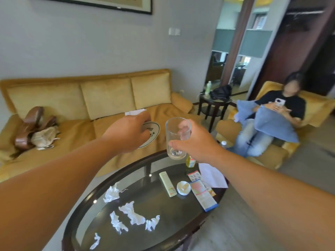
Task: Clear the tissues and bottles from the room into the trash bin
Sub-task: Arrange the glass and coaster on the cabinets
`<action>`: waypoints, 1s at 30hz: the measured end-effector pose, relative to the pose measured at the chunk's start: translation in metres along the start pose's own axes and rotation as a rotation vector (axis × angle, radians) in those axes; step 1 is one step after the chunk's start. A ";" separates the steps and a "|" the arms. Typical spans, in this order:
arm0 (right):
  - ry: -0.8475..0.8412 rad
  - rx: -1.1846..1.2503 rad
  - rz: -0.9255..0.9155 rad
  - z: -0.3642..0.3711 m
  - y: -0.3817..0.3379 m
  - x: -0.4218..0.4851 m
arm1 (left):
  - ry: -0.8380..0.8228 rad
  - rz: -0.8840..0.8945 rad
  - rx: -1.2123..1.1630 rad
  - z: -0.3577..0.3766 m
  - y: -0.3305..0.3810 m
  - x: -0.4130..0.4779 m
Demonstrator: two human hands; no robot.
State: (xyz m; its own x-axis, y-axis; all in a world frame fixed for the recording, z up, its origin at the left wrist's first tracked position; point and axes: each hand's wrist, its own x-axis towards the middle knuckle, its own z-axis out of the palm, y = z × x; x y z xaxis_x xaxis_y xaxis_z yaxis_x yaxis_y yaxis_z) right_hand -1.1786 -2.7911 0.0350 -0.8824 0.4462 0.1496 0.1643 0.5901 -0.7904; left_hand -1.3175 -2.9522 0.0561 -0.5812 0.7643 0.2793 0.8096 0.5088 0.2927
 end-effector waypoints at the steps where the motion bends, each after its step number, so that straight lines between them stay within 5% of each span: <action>1: 0.029 0.002 0.014 -0.014 0.008 -0.007 | -0.003 0.024 -0.004 0.005 0.016 0.005; 30: 0.639 -0.083 0.531 -0.419 0.284 -0.322 | -0.263 0.800 -0.209 0.247 0.579 0.086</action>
State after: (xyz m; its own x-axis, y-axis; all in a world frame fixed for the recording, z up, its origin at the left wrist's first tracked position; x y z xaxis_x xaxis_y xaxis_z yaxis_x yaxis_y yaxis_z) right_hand -0.6633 -2.4852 0.0116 -0.2625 0.9600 0.0971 0.5416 0.2299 -0.8086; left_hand -0.8783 -2.4935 0.0235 0.2148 0.9414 0.2600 0.9208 -0.2840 0.2675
